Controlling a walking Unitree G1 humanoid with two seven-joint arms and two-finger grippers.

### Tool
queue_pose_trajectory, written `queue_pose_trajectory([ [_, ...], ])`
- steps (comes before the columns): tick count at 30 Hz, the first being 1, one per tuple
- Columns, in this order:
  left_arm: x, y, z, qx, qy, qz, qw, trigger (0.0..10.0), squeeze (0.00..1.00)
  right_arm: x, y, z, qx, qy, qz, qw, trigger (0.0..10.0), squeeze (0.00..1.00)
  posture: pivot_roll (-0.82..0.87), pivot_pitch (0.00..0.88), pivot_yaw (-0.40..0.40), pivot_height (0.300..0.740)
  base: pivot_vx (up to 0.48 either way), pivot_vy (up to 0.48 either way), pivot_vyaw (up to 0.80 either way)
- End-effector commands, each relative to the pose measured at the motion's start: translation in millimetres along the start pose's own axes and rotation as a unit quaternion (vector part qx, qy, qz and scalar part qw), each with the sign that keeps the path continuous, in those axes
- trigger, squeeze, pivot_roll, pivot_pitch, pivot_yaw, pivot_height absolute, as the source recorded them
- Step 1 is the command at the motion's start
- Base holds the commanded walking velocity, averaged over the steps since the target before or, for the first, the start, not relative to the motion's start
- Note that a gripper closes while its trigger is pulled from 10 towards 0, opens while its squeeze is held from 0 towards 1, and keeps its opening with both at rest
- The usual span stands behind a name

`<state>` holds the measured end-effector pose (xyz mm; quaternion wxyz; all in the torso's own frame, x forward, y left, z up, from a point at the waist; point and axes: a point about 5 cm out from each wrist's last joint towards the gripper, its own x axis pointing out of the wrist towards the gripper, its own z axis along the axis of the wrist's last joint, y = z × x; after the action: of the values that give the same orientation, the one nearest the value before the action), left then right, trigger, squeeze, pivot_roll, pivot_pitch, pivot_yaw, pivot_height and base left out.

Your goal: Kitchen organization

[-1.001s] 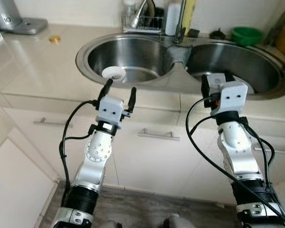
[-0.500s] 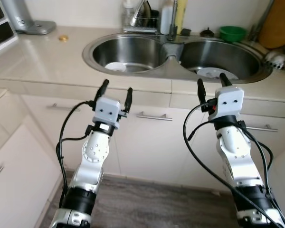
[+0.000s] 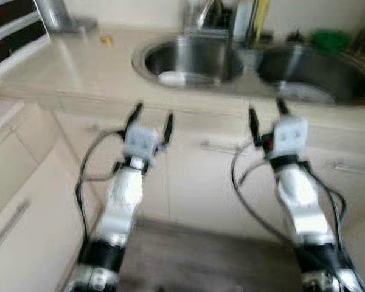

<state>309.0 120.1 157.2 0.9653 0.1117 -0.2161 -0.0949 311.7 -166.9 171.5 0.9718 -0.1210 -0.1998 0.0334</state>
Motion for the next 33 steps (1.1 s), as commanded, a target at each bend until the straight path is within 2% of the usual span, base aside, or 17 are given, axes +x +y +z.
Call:
queue_pose_trajectory([
  [1,1.6,-7.2,2.1,-0.008,-0.002,-0.010,1.000,10.0,0.00,-2.3,-3.0,-0.3,-0.005,0.004,-0.002,1.000,10.0,0.00,-0.10,0.000,-0.001,0.740,0.000,0.480,0.00],
  [7,1.3,-7.6,2.4,-0.009,-0.003,-0.011,1.000,10.0,0.00,-5.6,-1.7,-3.2,0.000,0.015,0.003,1.000,10.0,0.00,-0.10,0.000,-0.003,0.740,0.000,0.480,0.00],
  [12,0.9,-7.6,2.3,-0.010,-0.003,-0.010,1.000,10.0,0.00,-8.5,-3.5,-9.4,0.027,0.038,-0.001,0.999,10.0,0.00,-0.10,0.000,-0.003,0.740,0.000,0.368,-0.32],
  [15,0.6,-7.4,2.1,-0.011,-0.003,-0.010,1.000,10.0,0.00,-12.5,-1.6,-8.2,-0.003,0.032,0.009,0.999,10.0,0.00,-0.10,0.000,-0.003,0.740,0.000,0.312,-0.53],
  [33,-0.7,-7.9,0.9,-0.004,0.000,-0.017,1.000,10.0,0.00,-18.4,5.4,-13.7,0.000,0.049,0.027,0.998,10.0,0.00,-0.10,0.000,0.002,0.740,0.000,0.000,0.00],
])
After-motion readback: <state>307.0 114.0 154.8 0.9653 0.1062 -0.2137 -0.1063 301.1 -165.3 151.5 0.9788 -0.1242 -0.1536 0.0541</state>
